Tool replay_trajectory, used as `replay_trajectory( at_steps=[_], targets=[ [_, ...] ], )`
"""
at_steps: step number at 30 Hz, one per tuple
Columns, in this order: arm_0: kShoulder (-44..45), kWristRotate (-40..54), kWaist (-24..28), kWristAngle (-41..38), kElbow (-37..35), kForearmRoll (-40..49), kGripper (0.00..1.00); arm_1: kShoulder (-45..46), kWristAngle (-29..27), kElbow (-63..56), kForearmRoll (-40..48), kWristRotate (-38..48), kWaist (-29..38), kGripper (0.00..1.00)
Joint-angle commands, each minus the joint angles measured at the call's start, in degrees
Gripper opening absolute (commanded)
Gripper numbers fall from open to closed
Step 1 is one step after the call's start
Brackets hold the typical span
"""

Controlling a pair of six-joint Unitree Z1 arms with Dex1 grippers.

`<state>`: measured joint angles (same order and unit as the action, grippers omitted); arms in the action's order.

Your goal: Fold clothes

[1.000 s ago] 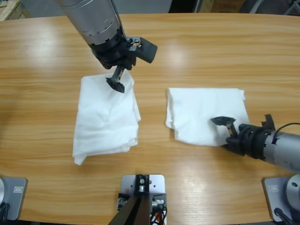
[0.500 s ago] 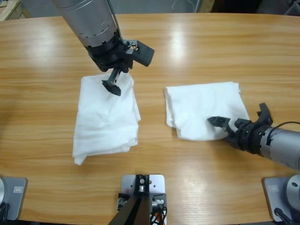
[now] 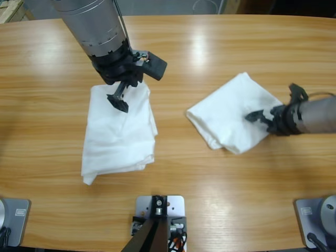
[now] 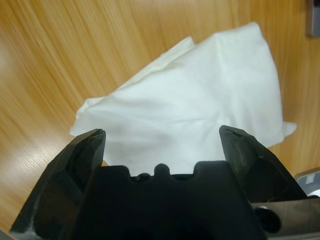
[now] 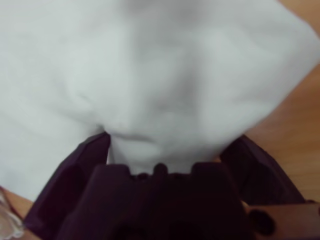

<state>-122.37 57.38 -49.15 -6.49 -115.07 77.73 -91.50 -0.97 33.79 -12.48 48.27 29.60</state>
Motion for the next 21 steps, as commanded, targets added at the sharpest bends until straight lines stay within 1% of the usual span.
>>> replay_trajectory(
  at_steps=[1,5,7,10,13,14,16,17,18,19,21],
  targets=[
    [-1.3,-2.2,-0.4,0.6,1.7,1.1,0.881,-7.7,1.8,13.0,-11.4,-18.1,-3.1,0.862],
    [-1.1,-8.4,-0.4,0.2,1.7,1.1,0.874,-7.1,4.9,12.6,-11.3,-27.7,-3.1,0.864],
    [-1.2,-12.1,-0.4,0.1,1.8,1.6,0.866,-5.8,7.2,12.4,-11.3,-32.0,-3.1,0.866],
    [-1.4,-18.2,-0.4,-0.7,1.9,2.4,0.853,-2.8,8.9,11.7,-12.0,-38.1,-3.1,0.866],
    [-1.0,-18.8,-0.4,-3.8,1.8,2.6,0.853,-2.0,9.2,12.4,-12.9,-41.3,-2.9,0.867],
    [-0.7,-18.7,-0.3,-4.1,1.8,2.6,0.853,-2.5,7.5,12.9,-14.1,-41.4,-2.8,0.867],
    [-0.2,-18.5,-0.4,-4.0,1.9,2.8,0.853,-1.2,0.4,13.2,-18.0,-40.2,-2.8,0.862],
    [0.0,-18.4,-0.3,-3.9,1.9,2.9,0.857,0.8,-3.1,14.2,-20.8,-38.5,-2.8,0.862],
    [0.2,-18.4,-0.2,-3.8,1.9,3.1,0.858,3.4,-4.9,15.2,-22.9,-37.3,-2.8,0.860],
    [0.3,-18.4,-0.1,-3.9,2.0,3.2,0.860,6.0,-5.4,16.2,-24.2,-36.3,-2.1,0.854],
    [0.3,-18.3,-0.1,-3.9,2.0,3.4,0.862,8.7,-6.1,19.7,-27.0,-34.1,1.8,0.854]
  ],
)
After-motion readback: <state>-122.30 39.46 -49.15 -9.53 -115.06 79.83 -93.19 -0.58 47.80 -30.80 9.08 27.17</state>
